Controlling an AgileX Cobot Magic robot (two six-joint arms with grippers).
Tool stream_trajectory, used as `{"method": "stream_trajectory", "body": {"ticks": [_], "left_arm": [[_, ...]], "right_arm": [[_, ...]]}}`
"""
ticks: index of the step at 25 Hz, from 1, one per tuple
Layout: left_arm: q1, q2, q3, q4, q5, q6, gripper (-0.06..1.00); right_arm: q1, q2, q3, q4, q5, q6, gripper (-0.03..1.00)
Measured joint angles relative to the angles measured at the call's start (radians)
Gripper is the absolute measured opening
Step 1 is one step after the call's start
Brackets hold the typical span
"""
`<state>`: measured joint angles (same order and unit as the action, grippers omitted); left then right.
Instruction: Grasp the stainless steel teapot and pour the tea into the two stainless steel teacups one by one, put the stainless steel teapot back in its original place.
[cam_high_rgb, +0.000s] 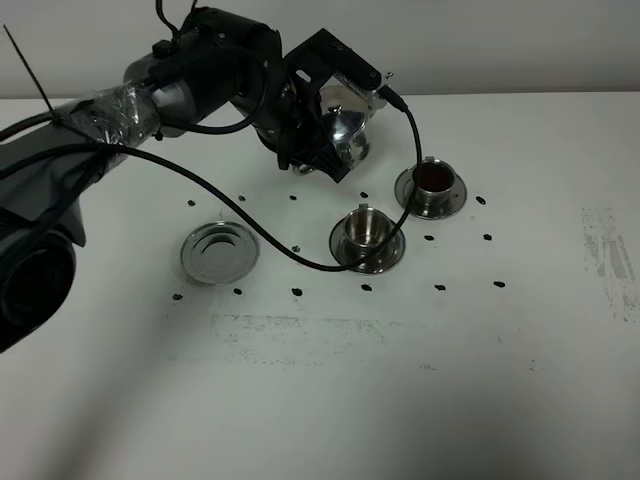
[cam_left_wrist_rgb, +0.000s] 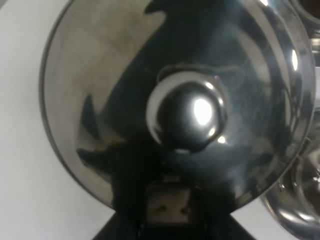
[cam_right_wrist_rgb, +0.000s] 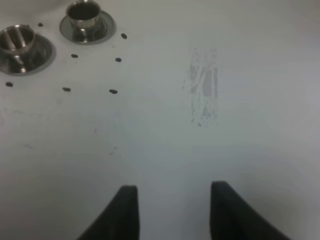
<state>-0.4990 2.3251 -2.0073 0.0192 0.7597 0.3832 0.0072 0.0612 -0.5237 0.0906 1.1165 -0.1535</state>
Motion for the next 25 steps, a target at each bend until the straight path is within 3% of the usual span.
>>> {"method": "stream_trajectory", "body": {"ticks": [7,12,25], "left_arm": [[0.0,0.081,-0.114,-0.004,0.11,-0.049,0.18],[0.0,0.092,-0.125,-0.019,0.179,-0.087,0.18],[0.0,0.111,-0.126,-0.073,0.162,-0.137,0.18]], "right_arm": [[0.0,0.0,0.0,0.0,0.0,0.0,0.33],[0.0,0.0,0.0,0.0,0.0,0.0,0.33],[0.0,0.0,0.0,0.0,0.0,0.0,0.33]]}}
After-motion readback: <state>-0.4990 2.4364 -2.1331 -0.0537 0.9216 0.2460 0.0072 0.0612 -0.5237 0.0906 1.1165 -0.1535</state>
